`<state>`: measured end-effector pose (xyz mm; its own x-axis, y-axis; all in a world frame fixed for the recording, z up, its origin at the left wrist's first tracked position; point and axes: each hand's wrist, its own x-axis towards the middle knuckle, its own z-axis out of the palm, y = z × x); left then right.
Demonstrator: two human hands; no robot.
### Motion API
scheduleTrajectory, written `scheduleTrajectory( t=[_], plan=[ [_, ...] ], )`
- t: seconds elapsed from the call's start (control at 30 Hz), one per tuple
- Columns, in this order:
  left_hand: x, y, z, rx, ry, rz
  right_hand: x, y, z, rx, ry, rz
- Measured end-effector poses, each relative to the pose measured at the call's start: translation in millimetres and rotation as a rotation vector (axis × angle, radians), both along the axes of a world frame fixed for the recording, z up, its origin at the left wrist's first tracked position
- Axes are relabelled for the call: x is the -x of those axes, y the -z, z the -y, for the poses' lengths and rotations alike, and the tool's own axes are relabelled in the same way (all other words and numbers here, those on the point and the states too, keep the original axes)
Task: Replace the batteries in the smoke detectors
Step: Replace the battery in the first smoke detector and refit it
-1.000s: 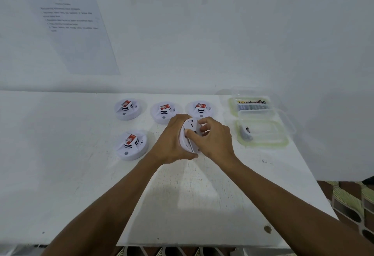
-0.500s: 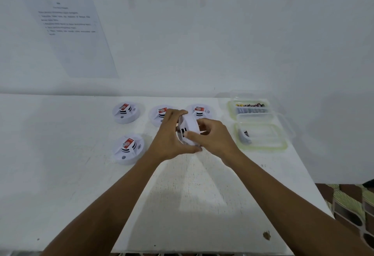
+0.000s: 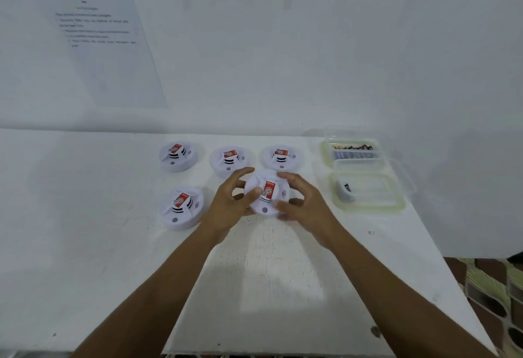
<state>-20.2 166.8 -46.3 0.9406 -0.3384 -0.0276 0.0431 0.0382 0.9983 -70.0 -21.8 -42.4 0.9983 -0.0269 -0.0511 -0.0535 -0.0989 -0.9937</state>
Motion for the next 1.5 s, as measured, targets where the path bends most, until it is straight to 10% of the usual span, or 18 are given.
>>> scheduleTrajectory(
  t=[0.3,1.5],
  plan=[
    [-5.1,21.7,-3.3,-0.162,0.071,0.191,-0.5,40.7,-10.9,0.384,0.159,0.31],
    [-6.5,47.1,-0.3,-0.207,-0.01,0.524,-10.6,47.4,-1.0,0.381,0.163,0.444]
  ],
)
